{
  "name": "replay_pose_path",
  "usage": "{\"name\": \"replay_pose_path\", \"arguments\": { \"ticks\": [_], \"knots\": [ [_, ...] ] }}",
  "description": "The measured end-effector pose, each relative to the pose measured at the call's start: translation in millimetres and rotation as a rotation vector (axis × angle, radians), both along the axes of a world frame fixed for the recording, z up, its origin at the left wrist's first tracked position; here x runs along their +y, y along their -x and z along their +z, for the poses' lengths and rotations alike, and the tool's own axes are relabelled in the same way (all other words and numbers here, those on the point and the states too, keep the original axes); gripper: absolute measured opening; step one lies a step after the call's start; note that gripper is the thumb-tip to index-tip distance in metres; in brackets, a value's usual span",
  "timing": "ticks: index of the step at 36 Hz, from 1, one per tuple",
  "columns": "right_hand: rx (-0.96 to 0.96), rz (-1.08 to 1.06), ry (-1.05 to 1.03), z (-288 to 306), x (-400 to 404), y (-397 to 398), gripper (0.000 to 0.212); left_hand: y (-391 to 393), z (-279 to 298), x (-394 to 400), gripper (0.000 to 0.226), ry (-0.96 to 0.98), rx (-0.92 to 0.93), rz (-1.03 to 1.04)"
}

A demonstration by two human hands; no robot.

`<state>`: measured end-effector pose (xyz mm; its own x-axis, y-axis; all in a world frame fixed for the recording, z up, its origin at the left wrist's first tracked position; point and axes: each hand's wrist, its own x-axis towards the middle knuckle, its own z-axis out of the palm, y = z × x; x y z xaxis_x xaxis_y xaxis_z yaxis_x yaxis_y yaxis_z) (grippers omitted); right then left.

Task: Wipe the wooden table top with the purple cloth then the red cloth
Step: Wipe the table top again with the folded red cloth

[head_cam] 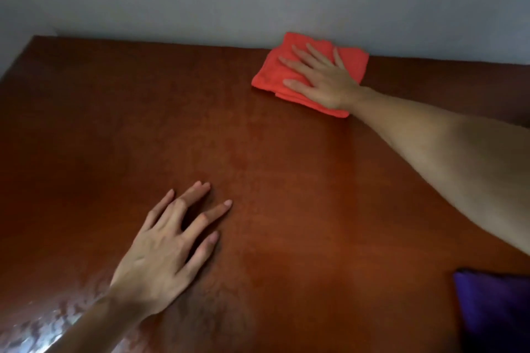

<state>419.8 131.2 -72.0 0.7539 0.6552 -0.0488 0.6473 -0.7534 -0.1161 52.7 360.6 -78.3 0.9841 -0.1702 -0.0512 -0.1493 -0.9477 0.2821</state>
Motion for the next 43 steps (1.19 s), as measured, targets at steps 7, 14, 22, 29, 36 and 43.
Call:
{"name": "replay_pose_path", "arguments": {
  "ticks": [7, 14, 22, 29, 36, 43],
  "knots": [
    [0.006, -0.03, -0.012, -1, 8, 127, 0.079, 1, -4, 2, 0.052, 0.11, -0.088, 0.018],
    [-0.048, 0.057, -0.066, -6, 9, 325, 0.072, 20, 7, 7, 0.03, 0.328, -0.31, 0.192],
    [-0.038, 0.358, 0.029, -2, 6, 425, 0.073, 40, 6, 79, 0.045, 0.039, -0.157, 0.109],
    [-0.009, 0.722, 0.063, 2, 17, 322, 0.068, 30, 5, 118, 0.052, -0.039, -0.04, 0.052],
    [-0.039, 0.553, 0.078, 2, 57, 178, 0.067, 26, 4, 120, 0.05, -0.017, -0.027, 0.043],
    [-0.03, 0.404, 0.12, 9, 97, 48, 0.077, 22, 3, 123, 0.049, 0.006, 0.013, 0.03]
  ]
}}
